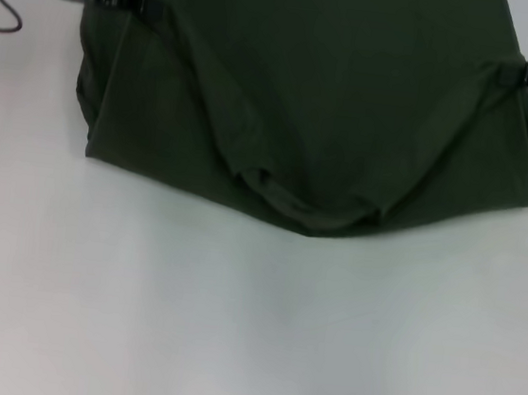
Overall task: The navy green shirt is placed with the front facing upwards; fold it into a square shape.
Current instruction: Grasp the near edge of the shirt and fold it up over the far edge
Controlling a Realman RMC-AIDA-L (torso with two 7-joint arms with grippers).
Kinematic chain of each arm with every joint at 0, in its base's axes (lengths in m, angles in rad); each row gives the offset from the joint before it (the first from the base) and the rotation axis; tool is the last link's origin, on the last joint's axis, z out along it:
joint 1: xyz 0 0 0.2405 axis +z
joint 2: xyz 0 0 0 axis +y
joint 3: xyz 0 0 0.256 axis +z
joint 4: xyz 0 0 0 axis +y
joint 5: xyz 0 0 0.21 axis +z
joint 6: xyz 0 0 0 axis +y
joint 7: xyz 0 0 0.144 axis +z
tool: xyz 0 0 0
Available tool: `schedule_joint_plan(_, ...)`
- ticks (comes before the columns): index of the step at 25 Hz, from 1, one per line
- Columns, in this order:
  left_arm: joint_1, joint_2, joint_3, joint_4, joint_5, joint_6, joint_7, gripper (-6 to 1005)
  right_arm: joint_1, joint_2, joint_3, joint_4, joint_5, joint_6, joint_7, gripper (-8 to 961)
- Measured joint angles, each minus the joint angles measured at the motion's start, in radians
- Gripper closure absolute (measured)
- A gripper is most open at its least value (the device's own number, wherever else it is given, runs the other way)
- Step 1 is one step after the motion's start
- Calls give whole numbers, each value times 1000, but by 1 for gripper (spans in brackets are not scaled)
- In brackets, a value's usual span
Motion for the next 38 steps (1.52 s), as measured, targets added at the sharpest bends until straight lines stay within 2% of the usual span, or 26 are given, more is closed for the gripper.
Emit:
schedule_joint_plan(10,-22,-20,1,3,-1,-135,-11,967,21,15,-146,1,113,159,-1,907)
schedule_joint_plan(22,-29,-25,2,41,-1,-253,-29,967,59,24,-200,1,115,233,5,908)
schedule_joint_plan(31,-43,-54,13,53,-3,-303,-25,966,69,29,-204,6,114,274,-1,907)
schedule_joint_plan(38,-52,-68,25,53,-3,-318,-22,966,78,36,-227,15,114,301,-1,897)
